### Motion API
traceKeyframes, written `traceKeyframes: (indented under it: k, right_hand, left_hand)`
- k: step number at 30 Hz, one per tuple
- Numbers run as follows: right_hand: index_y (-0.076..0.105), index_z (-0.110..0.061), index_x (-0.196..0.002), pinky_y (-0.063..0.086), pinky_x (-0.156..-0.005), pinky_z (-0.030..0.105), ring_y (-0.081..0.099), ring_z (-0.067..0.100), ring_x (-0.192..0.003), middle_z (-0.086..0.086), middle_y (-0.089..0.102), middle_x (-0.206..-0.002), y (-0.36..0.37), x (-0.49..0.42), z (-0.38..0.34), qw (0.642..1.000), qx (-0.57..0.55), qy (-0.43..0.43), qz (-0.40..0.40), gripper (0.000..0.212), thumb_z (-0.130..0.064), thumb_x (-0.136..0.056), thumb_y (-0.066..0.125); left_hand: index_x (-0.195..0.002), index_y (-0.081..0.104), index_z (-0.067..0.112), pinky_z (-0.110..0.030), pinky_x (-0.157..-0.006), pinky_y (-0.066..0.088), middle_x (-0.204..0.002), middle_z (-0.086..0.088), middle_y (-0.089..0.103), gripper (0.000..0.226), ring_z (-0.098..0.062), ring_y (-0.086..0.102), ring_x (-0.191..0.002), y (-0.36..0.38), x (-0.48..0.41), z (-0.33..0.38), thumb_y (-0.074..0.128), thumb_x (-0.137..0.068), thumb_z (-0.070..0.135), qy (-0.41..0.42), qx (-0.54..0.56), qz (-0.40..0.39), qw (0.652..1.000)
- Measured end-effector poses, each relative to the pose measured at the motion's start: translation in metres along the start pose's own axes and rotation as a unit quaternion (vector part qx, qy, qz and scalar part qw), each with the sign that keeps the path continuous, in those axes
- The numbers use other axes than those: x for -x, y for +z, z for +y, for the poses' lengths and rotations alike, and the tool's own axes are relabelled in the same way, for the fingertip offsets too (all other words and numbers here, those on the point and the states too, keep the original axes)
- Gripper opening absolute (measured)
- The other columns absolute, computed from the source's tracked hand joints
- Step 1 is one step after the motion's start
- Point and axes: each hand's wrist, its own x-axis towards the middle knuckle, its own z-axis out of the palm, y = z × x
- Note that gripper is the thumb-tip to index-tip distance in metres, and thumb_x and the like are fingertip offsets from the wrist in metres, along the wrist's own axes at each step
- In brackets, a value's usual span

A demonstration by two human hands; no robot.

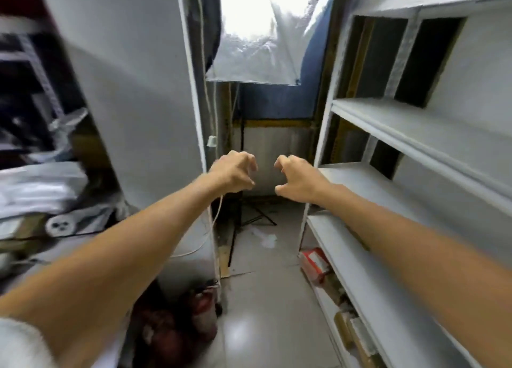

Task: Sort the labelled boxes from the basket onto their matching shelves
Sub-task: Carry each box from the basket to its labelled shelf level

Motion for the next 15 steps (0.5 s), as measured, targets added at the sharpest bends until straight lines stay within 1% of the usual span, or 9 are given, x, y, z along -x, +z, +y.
traceKeyframes:
  k: [3, 5, 7, 9, 11, 12, 13, 14, 15]
  right_hand:
    - [0.05, -0.006, -0.124, 0.049, -0.084, 0.038, 0.052, 0.027, -0.104, 0.01, 0.052, -0.114, 0.03, -0.026, -0.056, 0.992, -0.009, -0.107, -0.074, 0.049, -0.024, -0.082, 0.068]
    - [0.049, -0.007, -0.125, 0.049, -0.086, 0.04, 0.051, 0.027, -0.105, 0.009, 0.051, -0.115, 0.05, -0.031, -0.09, 0.978, -0.008, -0.174, -0.117, 0.049, -0.023, -0.082, 0.066]
    - [0.049, -0.004, -0.123, 0.047, -0.087, 0.04, 0.052, 0.028, -0.106, 0.009, 0.053, -0.114, 0.072, -0.028, -0.125, 0.957, -0.009, -0.246, -0.153, 0.048, -0.024, -0.082, 0.065]
    - [0.049, 0.001, -0.118, 0.046, -0.082, 0.039, 0.052, 0.027, -0.1, 0.009, 0.054, -0.107, 0.093, -0.016, -0.159, 0.931, -0.014, -0.313, -0.189, 0.045, -0.024, -0.084, 0.065]
    - [0.05, 0.001, -0.112, 0.044, -0.067, 0.034, 0.052, 0.028, -0.09, 0.01, 0.053, -0.096, 0.116, 0.001, -0.196, 0.902, -0.006, -0.375, -0.216, 0.039, -0.02, -0.083, 0.064]
    - [0.05, 0.001, -0.11, 0.039, -0.06, 0.031, 0.051, 0.027, -0.084, 0.009, 0.051, -0.089, 0.128, 0.01, -0.215, 0.887, -0.003, -0.401, -0.229, 0.037, -0.019, -0.082, 0.065]
    - [0.05, 0.001, -0.11, 0.037, -0.057, 0.032, 0.05, 0.027, -0.08, 0.009, 0.049, -0.084, 0.139, 0.022, -0.235, 0.868, -0.008, -0.434, -0.24, 0.037, -0.018, -0.082, 0.065]
    - [0.05, 0.001, -0.114, 0.04, -0.059, 0.034, 0.052, 0.029, -0.08, 0.01, 0.051, -0.084, 0.149, 0.034, -0.254, 0.849, -0.012, -0.461, -0.257, 0.04, -0.019, -0.082, 0.065]
    - [0.049, 0.001, -0.116, 0.044, -0.064, 0.038, 0.055, 0.032, -0.084, 0.014, 0.054, -0.089, 0.157, 0.048, -0.272, 0.829, -0.016, -0.484, -0.279, 0.041, -0.019, -0.084, 0.065]
  left_hand:
    - [-0.111, 0.063, 0.025, -0.031, -0.08, 0.051, -0.102, 0.002, 0.067, 0.036, -0.022, 0.063, -0.096, -0.007, 0.047, -0.066, 0.072, -0.076, 0.024, -0.116, -0.014, -0.005, 0.993]
    - [-0.11, 0.063, 0.022, -0.035, -0.082, 0.053, -0.1, -0.002, 0.068, 0.037, -0.024, 0.064, -0.096, -0.005, 0.091, -0.1, 0.072, -0.075, 0.023, -0.184, -0.015, 0.0, 0.983]
    - [-0.11, 0.064, 0.018, -0.038, -0.081, 0.054, -0.099, -0.005, 0.067, 0.037, -0.025, 0.063, -0.095, -0.001, 0.142, -0.125, 0.071, -0.074, 0.021, -0.245, -0.01, 0.008, 0.969]
    - [-0.108, 0.064, 0.015, -0.04, -0.079, 0.053, -0.099, -0.006, 0.065, 0.034, -0.027, 0.061, -0.094, 0.004, 0.198, -0.141, 0.071, -0.075, 0.022, -0.304, -0.005, 0.019, 0.952]
    - [-0.109, 0.063, 0.013, -0.04, -0.077, 0.054, -0.102, -0.007, 0.065, 0.033, -0.027, 0.06, -0.093, 0.009, 0.256, -0.149, 0.07, -0.08, 0.026, -0.363, -0.007, 0.029, 0.931]
    - [-0.113, 0.061, 0.014, -0.04, -0.077, 0.054, -0.104, -0.006, 0.063, 0.034, -0.026, 0.06, -0.094, 0.012, 0.285, -0.15, 0.07, -0.082, 0.026, -0.394, -0.009, 0.03, 0.918]
    - [-0.116, 0.059, 0.014, -0.039, -0.077, 0.053, -0.107, -0.006, 0.062, 0.036, -0.026, 0.059, -0.095, 0.014, 0.316, -0.15, 0.069, -0.083, 0.026, -0.428, -0.008, 0.033, 0.903]
    - [-0.118, 0.058, 0.015, -0.039, -0.078, 0.053, -0.109, -0.006, 0.061, 0.038, -0.026, 0.059, -0.097, 0.016, 0.344, -0.149, 0.069, -0.084, 0.025, -0.457, -0.006, 0.036, 0.888]
    - [-0.12, 0.057, 0.015, -0.038, -0.078, 0.053, -0.111, -0.006, 0.061, 0.038, -0.026, 0.059, -0.097, 0.018, 0.372, -0.148, 0.069, -0.084, 0.024, -0.487, -0.006, 0.039, 0.873]
